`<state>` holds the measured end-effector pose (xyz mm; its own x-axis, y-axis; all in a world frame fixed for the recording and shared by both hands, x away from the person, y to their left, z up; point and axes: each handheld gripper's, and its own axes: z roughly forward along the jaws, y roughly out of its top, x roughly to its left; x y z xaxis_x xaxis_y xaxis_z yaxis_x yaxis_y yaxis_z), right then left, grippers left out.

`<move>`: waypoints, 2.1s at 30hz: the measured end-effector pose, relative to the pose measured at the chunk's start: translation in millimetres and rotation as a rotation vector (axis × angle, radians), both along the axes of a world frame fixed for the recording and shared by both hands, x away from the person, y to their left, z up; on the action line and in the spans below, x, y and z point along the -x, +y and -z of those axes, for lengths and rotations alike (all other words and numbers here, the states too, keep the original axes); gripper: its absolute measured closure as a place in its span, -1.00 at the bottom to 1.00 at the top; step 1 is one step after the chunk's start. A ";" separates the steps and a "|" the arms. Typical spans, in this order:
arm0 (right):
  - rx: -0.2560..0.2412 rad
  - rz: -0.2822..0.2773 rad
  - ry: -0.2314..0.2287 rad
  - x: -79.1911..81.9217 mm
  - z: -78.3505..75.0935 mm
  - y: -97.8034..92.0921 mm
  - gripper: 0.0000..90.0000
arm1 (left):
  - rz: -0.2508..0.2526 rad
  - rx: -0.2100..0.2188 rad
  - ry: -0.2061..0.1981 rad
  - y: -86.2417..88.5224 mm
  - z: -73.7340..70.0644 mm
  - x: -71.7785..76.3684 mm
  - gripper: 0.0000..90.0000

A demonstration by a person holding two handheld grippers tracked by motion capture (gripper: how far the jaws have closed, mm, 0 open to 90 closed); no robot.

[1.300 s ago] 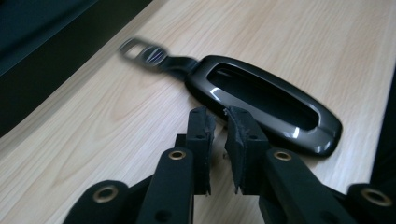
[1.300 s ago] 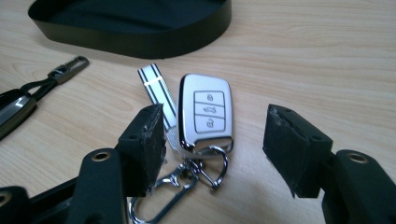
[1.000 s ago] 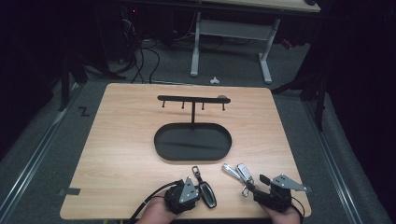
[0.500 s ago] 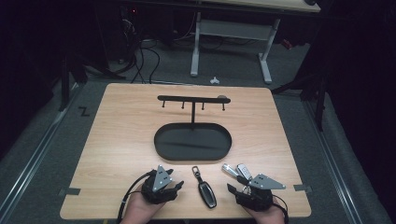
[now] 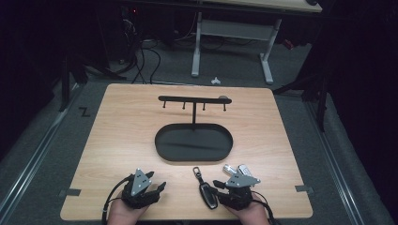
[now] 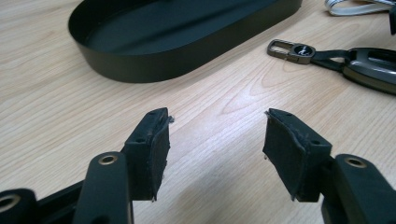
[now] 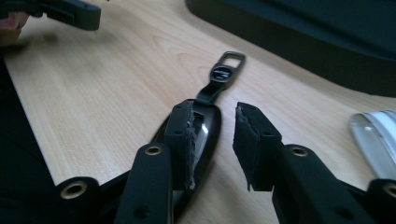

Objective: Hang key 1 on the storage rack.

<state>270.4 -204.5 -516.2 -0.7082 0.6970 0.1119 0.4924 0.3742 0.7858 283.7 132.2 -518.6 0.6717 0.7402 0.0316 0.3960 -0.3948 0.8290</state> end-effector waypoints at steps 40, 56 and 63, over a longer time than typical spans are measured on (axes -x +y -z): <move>0.174 0.171 -0.062 21.4 6.1 -33.9 0.74 | 0.105 0.002 -0.007 -34.3 -5.1 -16.5 -0.12; 0.046 0.241 -0.093 15.8 -8.5 -60.6 0.21 | 0.050 0.004 -0.037 -16.8 -11.7 -19.1 -0.11; 0.103 0.262 -0.124 9.6 -10.1 -68.6 0.13 | 0.011 0.044 -0.032 -0.4 -16.3 -19.8 -0.12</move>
